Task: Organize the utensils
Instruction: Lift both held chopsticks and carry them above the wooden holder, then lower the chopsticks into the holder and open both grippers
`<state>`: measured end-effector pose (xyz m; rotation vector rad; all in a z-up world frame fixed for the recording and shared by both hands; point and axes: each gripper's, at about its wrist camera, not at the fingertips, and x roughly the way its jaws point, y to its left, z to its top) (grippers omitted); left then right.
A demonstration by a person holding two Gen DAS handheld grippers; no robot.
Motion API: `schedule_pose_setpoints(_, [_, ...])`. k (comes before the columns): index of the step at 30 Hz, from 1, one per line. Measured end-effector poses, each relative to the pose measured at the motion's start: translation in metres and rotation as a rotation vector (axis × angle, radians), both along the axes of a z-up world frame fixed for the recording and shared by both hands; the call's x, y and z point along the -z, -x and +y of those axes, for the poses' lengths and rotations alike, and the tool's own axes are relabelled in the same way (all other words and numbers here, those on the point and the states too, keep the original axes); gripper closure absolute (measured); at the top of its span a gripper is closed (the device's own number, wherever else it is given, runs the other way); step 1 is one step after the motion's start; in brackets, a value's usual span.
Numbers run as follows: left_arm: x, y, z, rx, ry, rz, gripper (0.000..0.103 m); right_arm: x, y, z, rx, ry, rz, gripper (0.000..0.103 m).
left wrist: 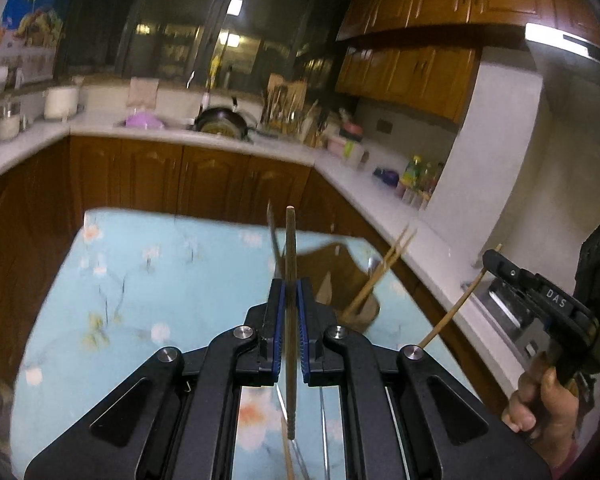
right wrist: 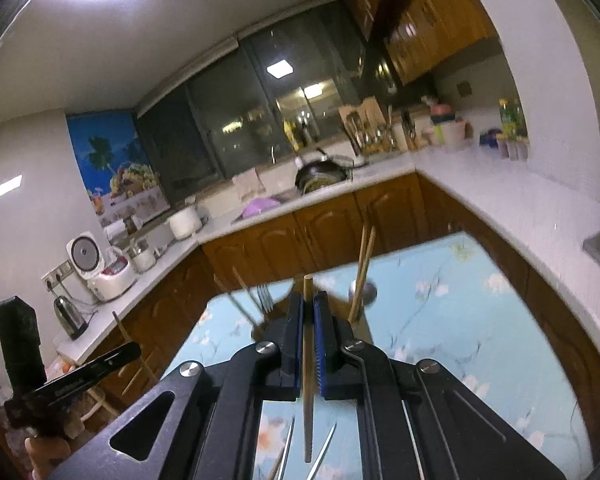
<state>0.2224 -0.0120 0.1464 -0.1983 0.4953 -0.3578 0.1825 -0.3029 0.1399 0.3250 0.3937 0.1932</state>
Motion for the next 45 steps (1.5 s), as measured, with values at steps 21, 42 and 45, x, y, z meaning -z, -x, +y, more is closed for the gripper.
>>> schedule_pose_setpoints(21, [-0.013,-0.107,-0.039,-0.135,0.035,-0.189,0.098,-0.035,-0.082,-0.004,0.109,0.064,-0.145,0.098])
schedule_pose_setpoints(42, [0.067,-0.119,-0.046,-0.112,-0.016,0.025,0.096,0.034,-0.091,-0.001,0.076,0.068,0.0,0.098])
schedule_pose_setpoints(45, [0.067,-0.119,-0.047,-0.113,-0.018,0.024,0.096,0.033,-0.092,-0.001,0.075,0.067,0.002,0.098])
